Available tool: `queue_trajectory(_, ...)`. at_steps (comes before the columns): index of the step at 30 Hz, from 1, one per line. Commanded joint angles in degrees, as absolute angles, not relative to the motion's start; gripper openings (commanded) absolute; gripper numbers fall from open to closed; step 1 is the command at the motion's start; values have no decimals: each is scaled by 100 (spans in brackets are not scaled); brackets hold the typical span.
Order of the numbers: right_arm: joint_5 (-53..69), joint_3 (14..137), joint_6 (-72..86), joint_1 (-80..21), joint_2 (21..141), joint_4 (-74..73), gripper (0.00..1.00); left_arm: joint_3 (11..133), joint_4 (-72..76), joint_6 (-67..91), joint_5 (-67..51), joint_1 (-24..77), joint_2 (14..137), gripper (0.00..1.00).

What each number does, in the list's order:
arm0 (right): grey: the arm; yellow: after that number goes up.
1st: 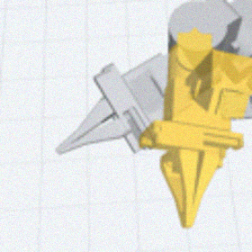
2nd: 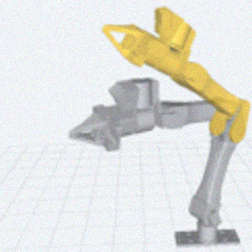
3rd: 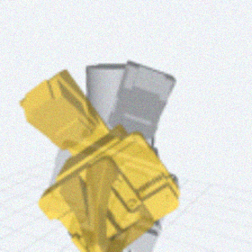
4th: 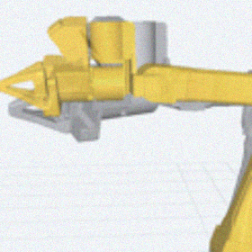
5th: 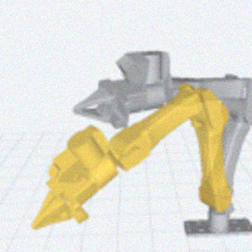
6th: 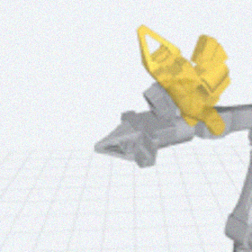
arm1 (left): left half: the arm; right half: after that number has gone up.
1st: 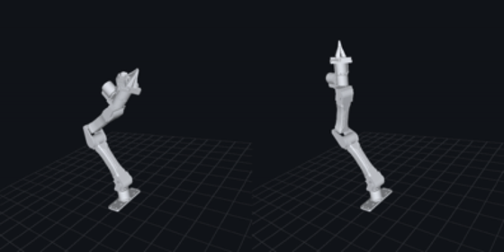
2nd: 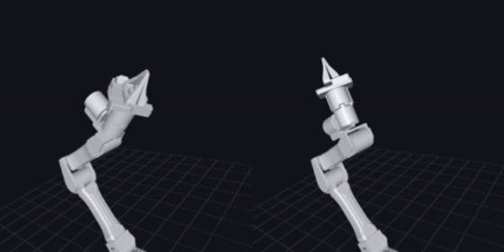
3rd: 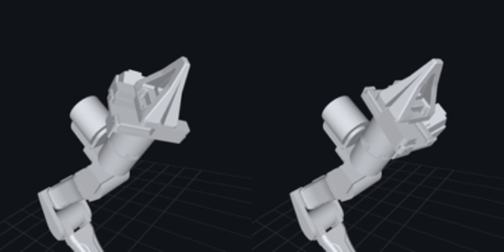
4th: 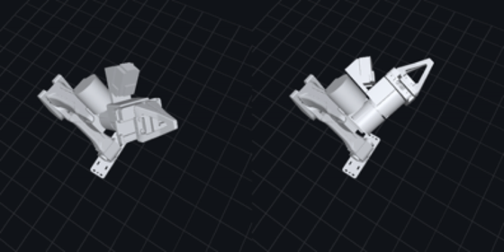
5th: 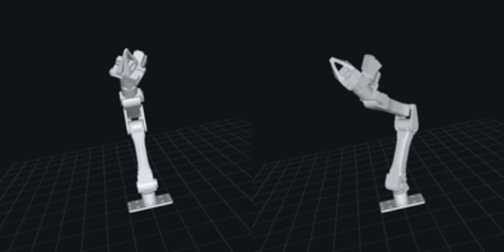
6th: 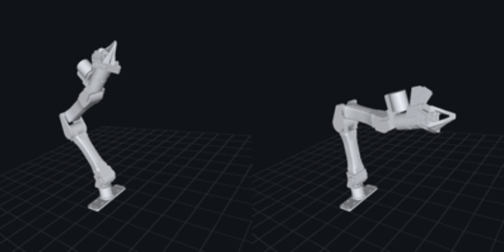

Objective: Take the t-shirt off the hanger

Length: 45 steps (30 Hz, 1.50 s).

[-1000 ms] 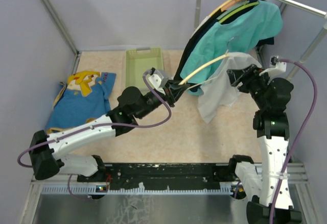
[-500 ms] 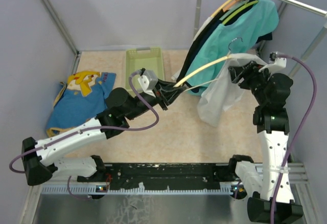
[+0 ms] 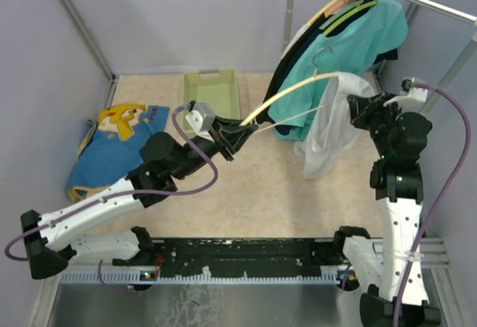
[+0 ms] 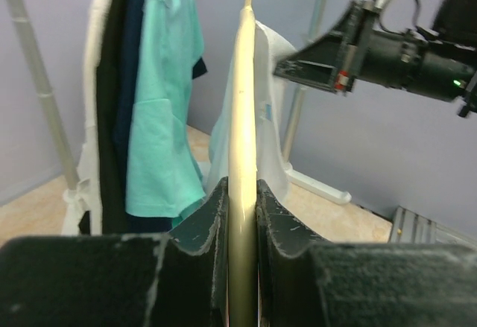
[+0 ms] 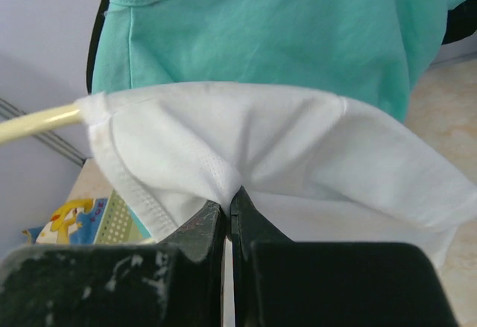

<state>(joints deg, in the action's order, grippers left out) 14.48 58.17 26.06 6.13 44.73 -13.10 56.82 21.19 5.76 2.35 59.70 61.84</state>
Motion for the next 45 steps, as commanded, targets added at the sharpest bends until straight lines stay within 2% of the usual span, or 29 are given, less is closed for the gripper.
queue_trajectory(1, 948, 5971, 2519, 576, 4109, -1116, 0, 5643, 2340, 563, 774, 5716, 5775, 0)
queue_trajectory(16, -77, 6354, 2461, 584, 4146, -1632, 0, 5395, 1606, 402, 1054, 5417, 4456, 0)
queue_trajectory(21, 39, 6345, 2514, 580, 4281, -1728, 0, 5492, 1577, 448, 814, 5414, 4344, 0)
queue_trajectory(27, 677, 6112, 2553, 576, 4317, -1743, 0, 5797, 1958, 458, 448, 5416, 4860, 0)
queue_trajectory(33, 909, 5787, 2550, 578, 4108, -1938, 0, 6497, 2333, 513, -352, 5416, 5848, 0)
queue_trajectory(45, 1503, 5255, 2727, 580, 3553, -1950, 0, 7598, 3737, 455, -694, 5425, 8177, 0)
